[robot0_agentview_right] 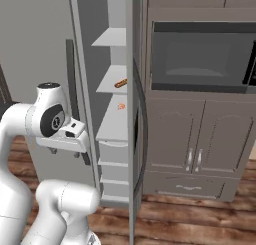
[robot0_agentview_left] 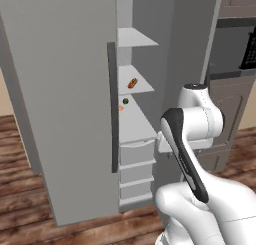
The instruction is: Store the hot dog in the freezer for long-term storage. Close the freezer door after placing the cooked food.
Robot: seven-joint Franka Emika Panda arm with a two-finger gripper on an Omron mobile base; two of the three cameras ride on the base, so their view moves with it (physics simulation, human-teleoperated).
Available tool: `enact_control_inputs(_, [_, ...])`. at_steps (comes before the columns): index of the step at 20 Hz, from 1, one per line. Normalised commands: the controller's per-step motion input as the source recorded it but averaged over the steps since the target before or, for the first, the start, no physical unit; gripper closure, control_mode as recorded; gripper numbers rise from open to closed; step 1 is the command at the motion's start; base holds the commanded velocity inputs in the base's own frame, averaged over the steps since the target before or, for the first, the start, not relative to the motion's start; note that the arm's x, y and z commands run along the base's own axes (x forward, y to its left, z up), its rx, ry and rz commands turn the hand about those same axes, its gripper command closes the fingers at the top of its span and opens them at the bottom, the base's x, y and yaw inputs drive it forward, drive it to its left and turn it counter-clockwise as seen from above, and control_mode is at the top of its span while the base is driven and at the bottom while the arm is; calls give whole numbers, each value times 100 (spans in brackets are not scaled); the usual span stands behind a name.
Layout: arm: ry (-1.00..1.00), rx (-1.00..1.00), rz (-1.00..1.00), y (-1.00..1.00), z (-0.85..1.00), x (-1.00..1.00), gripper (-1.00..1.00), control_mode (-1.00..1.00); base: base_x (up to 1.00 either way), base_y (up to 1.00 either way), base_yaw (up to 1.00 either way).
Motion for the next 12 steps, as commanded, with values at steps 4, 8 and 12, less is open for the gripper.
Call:
enact_control_inputs(4, [0, 0, 0, 0, 0, 0, -100, 100, 0, -47, 3])
enact_control_inputs(8, [0, 0, 0, 0, 0, 0, -100, 100, 0, -13, 0])
enact_control_inputs(12, [0, 0, 0, 0, 0, 0, -100, 100, 0, -5, 1])
